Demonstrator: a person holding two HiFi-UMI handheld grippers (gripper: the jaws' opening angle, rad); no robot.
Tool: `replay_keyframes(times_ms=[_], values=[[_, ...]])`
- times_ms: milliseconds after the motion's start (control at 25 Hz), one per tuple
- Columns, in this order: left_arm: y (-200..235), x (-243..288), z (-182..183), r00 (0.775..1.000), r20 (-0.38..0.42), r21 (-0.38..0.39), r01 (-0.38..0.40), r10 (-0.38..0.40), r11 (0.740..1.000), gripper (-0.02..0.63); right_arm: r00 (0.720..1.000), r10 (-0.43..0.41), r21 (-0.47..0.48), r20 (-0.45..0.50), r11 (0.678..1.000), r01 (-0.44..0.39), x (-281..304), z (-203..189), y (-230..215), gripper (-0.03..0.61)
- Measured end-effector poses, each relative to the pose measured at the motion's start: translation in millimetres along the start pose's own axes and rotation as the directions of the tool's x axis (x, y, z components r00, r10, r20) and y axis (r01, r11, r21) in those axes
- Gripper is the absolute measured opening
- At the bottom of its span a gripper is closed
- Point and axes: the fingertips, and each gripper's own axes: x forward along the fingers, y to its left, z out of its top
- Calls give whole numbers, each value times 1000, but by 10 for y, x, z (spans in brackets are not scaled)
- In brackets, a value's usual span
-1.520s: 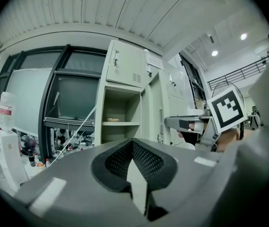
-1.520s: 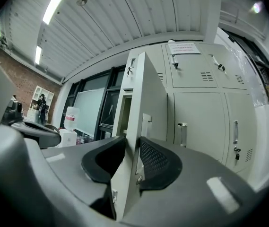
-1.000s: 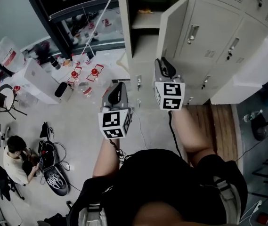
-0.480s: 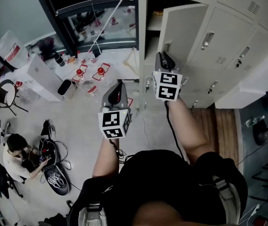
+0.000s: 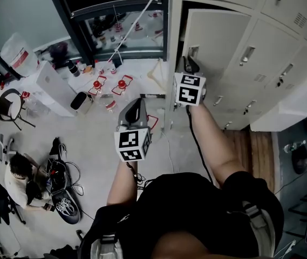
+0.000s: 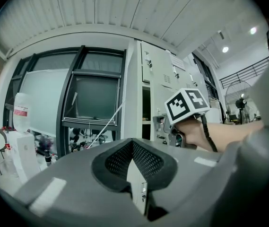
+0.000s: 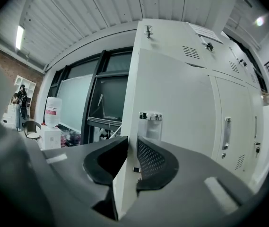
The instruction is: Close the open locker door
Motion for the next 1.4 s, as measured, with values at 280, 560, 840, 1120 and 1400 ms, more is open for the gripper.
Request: replay_keyframes(times_ms=[280, 560, 840, 1120, 1400], values=[[155, 3, 81, 999, 2, 14, -36, 36, 999, 0, 1000, -4, -9, -19, 1000, 3, 364, 17, 25, 69], [312, -58, 57, 996, -20, 18, -88, 89, 996, 0, 999, 23, -9, -48, 1000, -23, 710, 7, 11, 55], [383, -115, 56, 991, -23, 32, -129, 130, 991, 0, 999, 12, 13, -39, 1000, -12, 845, 27, -36, 43], [329, -141, 42, 989, -29, 26, -144, 145, 989, 0, 998, 61, 32, -21, 998, -61, 785, 33, -36, 43], [87, -40, 92, 992, -13, 30, -122, 123, 992, 0, 990, 123, 41, 75, 991, -127, 271, 232, -179, 43]])
